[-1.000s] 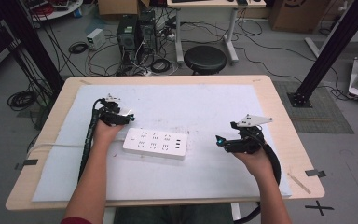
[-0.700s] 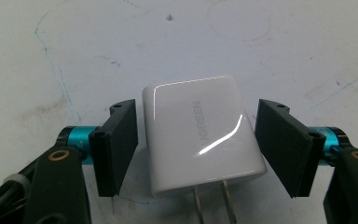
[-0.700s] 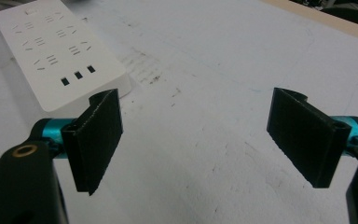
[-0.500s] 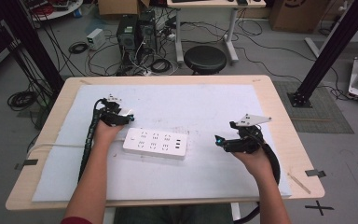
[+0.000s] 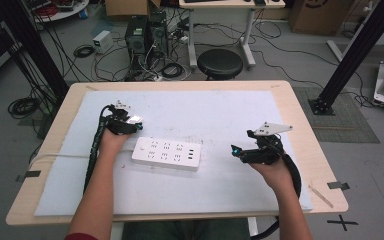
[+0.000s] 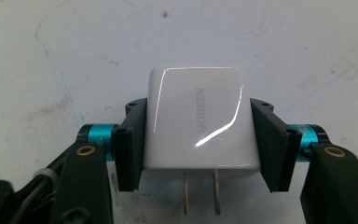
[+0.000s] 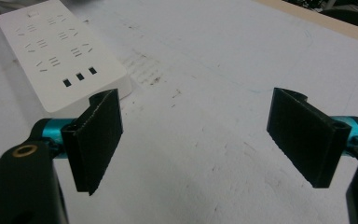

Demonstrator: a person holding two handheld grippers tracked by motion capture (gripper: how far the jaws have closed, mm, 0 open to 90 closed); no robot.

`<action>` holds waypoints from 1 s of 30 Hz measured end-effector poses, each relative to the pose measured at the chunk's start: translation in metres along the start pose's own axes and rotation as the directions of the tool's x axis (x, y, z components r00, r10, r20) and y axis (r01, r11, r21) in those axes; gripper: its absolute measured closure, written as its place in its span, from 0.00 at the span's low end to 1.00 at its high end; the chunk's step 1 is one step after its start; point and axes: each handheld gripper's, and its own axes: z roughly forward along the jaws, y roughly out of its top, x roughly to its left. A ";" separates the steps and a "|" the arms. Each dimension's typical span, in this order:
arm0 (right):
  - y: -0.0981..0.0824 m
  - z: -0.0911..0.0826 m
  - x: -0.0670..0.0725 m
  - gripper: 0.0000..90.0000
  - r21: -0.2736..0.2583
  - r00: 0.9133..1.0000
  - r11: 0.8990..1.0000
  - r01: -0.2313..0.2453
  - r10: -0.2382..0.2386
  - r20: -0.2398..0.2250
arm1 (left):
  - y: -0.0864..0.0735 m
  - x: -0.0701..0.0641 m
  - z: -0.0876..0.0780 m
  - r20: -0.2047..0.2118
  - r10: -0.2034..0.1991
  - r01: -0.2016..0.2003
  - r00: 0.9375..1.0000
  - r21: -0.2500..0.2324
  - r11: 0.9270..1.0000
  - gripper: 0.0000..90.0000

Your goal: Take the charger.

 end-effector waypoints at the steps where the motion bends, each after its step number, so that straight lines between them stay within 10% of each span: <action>1: 0.000 0.000 0.000 0.20 -0.001 1.000 1.000 0.003 -0.003 0.002 | 0.002 -0.001 -0.004 0.010 0.008 -0.008 1.000 -0.006 1.000 0.47; 13: 0.006 -0.012 0.005 0.20 -0.029 0.999 0.999 0.027 -0.028 -0.025 | 0.020 -0.031 -0.070 0.072 0.117 -0.110 0.991 -0.092 0.990 0.47; 22: 0.015 -0.018 0.009 0.20 -0.028 0.997 0.998 0.055 -0.056 -0.046 | 0.016 -0.057 -0.124 0.161 0.224 -0.190 0.961 -0.199 0.961 0.47; 30: 0.020 -0.015 0.008 0.20 -0.017 0.996 0.998 0.056 -0.057 -0.075 | 0.006 -0.068 -0.139 0.227 0.290 -0.235 0.930 -0.241 0.942 0.47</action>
